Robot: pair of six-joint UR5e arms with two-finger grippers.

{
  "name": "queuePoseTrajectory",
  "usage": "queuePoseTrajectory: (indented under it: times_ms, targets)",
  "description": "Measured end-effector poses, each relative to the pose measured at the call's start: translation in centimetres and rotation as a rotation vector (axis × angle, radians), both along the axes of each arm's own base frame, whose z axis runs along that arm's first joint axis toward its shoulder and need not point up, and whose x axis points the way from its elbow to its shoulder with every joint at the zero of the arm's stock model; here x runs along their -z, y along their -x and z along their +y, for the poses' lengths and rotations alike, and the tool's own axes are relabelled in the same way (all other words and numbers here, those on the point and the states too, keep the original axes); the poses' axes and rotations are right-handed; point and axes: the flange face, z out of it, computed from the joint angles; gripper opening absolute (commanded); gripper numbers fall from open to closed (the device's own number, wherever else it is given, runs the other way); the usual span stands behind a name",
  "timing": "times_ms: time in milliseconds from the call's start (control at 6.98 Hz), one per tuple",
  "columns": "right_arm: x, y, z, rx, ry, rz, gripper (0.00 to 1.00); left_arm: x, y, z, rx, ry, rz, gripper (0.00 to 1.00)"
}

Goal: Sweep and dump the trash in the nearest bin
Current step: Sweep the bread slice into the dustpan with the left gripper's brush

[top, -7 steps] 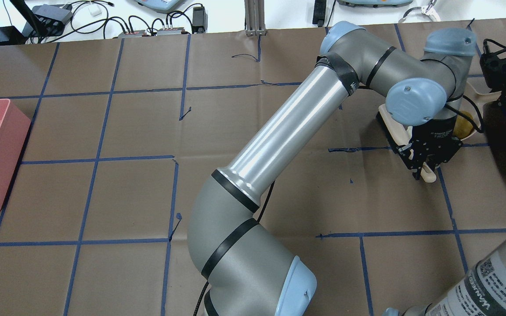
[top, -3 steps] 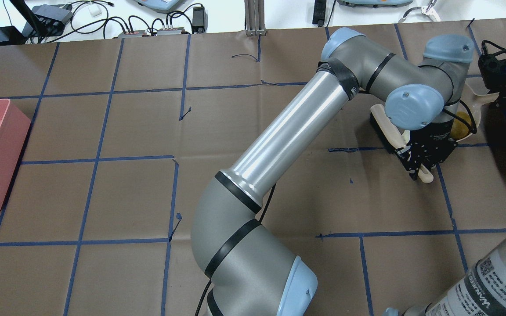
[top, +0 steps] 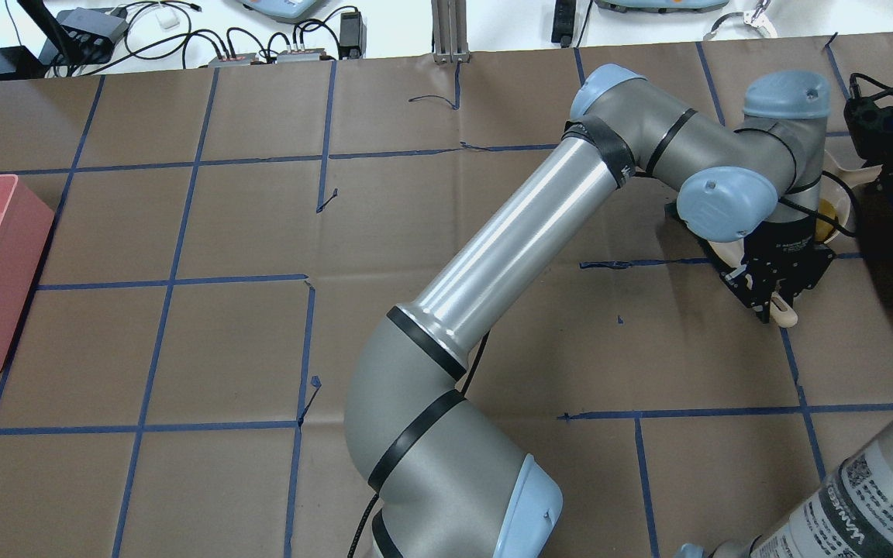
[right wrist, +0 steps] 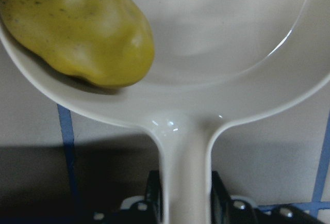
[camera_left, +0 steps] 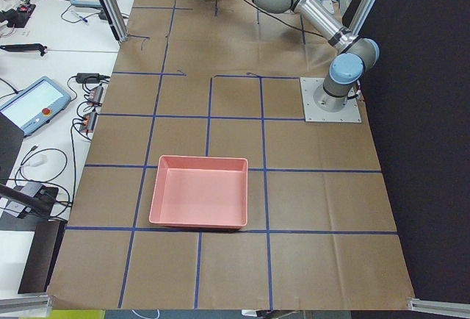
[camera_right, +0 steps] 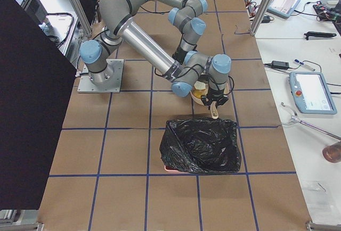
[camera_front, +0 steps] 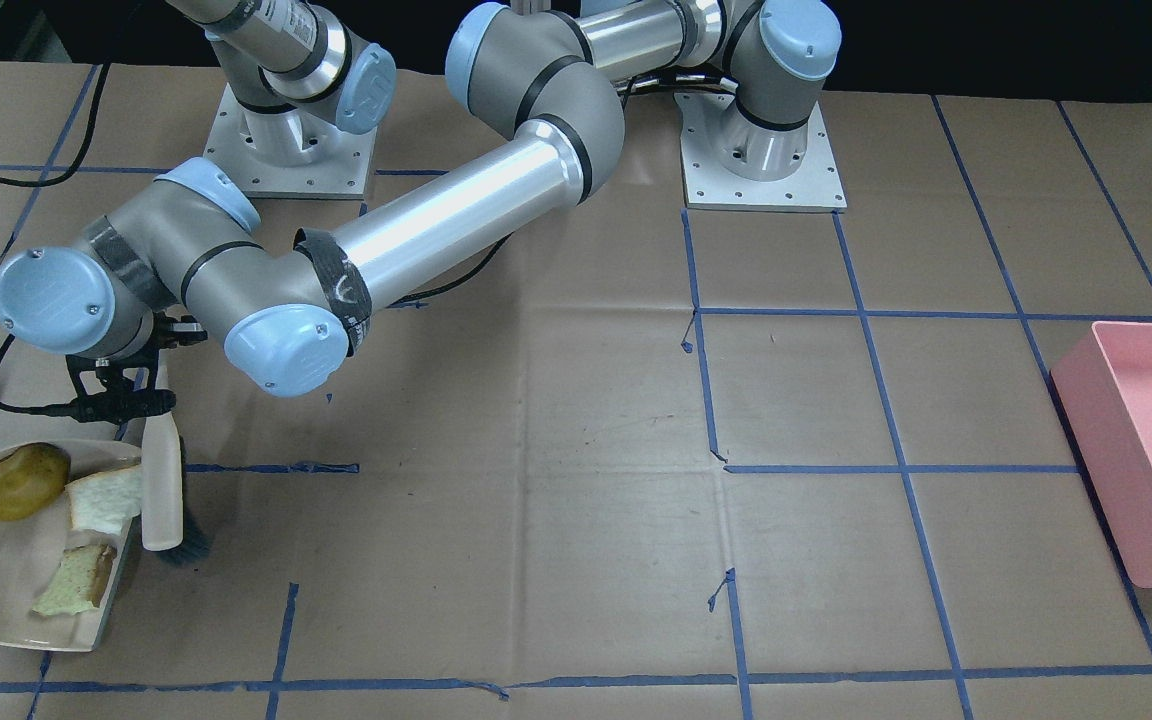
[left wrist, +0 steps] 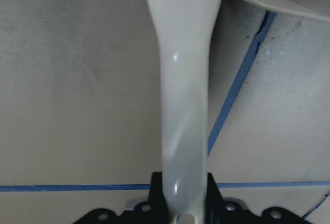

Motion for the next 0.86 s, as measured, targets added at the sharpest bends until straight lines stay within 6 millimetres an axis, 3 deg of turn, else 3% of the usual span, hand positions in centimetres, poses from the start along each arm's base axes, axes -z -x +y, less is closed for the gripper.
queuePoseTrajectory:
  times_ms: [573, 860]
  targets:
    - [0.1, -0.1, 0.2, -0.001, -0.024, -0.006, 0.06, -1.9, 2.0, 0.3, -0.004, -0.025, 0.217, 0.0]
    - [0.2, -0.1, 0.3, -0.003, -0.035, -0.014, 0.06, -3.2, 1.7, 0.0, 0.015, -0.007, 0.252, 0.0]
